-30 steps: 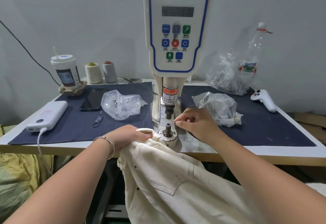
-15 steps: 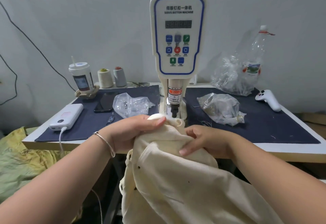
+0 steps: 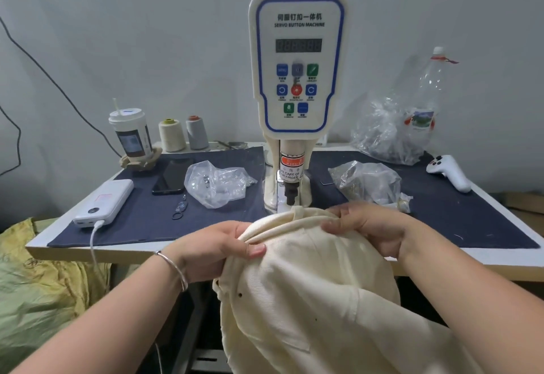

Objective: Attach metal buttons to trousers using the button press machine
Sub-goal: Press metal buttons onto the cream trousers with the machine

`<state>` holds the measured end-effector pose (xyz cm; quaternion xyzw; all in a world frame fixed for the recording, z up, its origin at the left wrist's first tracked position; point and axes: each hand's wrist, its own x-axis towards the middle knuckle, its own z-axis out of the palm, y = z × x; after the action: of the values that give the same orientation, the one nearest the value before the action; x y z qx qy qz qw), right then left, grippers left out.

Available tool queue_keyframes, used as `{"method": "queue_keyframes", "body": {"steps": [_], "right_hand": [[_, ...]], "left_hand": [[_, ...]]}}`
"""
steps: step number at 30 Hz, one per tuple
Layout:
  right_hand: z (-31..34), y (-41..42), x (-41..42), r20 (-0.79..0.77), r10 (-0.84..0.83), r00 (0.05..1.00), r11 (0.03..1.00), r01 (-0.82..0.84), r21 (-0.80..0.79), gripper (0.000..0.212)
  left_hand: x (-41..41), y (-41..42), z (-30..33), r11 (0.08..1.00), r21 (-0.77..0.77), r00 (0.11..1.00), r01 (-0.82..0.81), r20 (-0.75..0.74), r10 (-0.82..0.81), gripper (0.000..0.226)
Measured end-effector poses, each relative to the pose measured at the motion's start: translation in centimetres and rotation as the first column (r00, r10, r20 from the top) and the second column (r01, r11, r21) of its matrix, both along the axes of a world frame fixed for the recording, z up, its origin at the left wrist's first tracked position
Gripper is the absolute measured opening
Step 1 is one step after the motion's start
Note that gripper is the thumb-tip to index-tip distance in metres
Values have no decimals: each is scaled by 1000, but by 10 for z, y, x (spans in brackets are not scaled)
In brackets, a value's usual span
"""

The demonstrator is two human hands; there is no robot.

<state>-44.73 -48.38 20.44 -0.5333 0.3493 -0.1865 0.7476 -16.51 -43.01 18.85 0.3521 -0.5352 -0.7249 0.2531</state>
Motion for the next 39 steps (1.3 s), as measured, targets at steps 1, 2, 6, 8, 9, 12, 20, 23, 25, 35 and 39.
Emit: {"method": "queue_keyframes", "body": {"steps": [1,2,6,8,9,12,20,23,25,35,39], "right_hand": [[-4,-3,1,-23,-59,998,998,59,30,4],[-7,-4,4,-53,-102,993,993,105,58,8],[-9,-8,14,-82,-238,968,965,245,88,33],[-8,-13,18,-72,-315,946,942,321,94,37],[-7,-15,20,-57,-349,935,928,354,114,30],[-5,-25,24,-17,-415,910,902,414,125,22],[-29,-41,45,-175,-655,735,628,401,-667,40],[-40,-45,48,-166,-705,690,552,386,-739,43],[-45,-47,50,-202,-726,657,522,336,-784,49],[-65,-44,49,-233,-848,476,361,197,-912,46],[-69,-43,44,-191,-854,484,350,262,-899,47]], "left_hand": [[-1,-2,-7,999,2,999,-47,3,47,31],[-3,-4,-12,995,4,994,-104,17,104,35],[-21,-12,-25,926,-24,922,-378,87,378,35],[-30,-19,-25,875,-66,865,-480,135,484,33],[-34,-23,-25,853,-72,841,-518,138,522,33],[-44,-35,-20,802,-40,796,-596,98,597,31],[-48,-63,-29,665,-561,546,-493,396,738,41],[-46,-64,-30,638,-633,504,-438,415,757,39],[-44,-66,-31,629,-662,487,-408,425,763,46],[-26,-67,-32,708,-630,645,-319,403,649,41],[-28,-65,-32,708,-628,693,-324,351,629,37]]}}
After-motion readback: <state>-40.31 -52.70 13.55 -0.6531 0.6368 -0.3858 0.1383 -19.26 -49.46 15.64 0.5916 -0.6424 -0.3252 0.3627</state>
